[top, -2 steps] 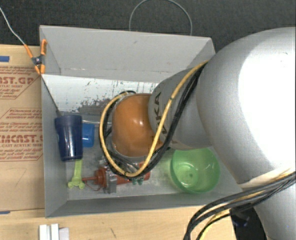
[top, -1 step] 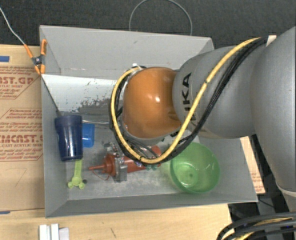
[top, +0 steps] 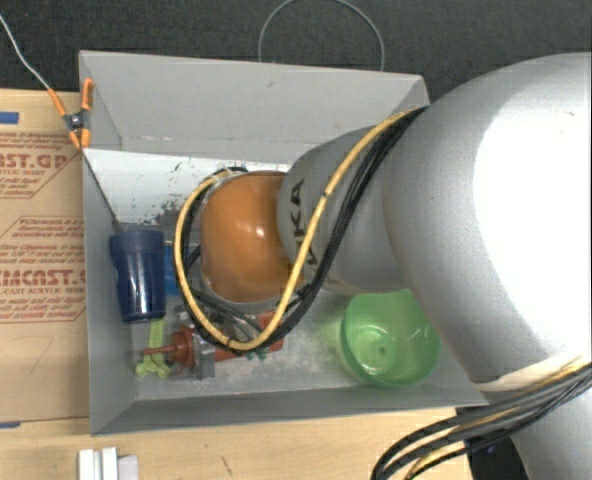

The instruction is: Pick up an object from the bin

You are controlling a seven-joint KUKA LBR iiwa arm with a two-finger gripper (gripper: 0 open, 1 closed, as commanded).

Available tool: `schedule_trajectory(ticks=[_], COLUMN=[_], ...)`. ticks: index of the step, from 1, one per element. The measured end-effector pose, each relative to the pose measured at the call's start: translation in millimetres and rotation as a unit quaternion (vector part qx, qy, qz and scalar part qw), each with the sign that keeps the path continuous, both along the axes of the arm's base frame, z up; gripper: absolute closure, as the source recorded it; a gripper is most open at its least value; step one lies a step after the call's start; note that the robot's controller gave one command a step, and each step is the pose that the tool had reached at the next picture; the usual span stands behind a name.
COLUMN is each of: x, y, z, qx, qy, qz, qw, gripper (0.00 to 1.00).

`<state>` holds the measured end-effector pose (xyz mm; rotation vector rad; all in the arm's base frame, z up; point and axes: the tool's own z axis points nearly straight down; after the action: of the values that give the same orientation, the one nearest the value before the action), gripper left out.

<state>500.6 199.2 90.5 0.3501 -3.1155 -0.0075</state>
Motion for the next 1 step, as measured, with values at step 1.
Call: schedule_trajectory(ticks=[1], x=[-1.8], y=[0.8], z=[-2.0], qx=[-0.001], qy=[0.0039], qz=[0.001], qw=[1.0000], gripper=[1.00])
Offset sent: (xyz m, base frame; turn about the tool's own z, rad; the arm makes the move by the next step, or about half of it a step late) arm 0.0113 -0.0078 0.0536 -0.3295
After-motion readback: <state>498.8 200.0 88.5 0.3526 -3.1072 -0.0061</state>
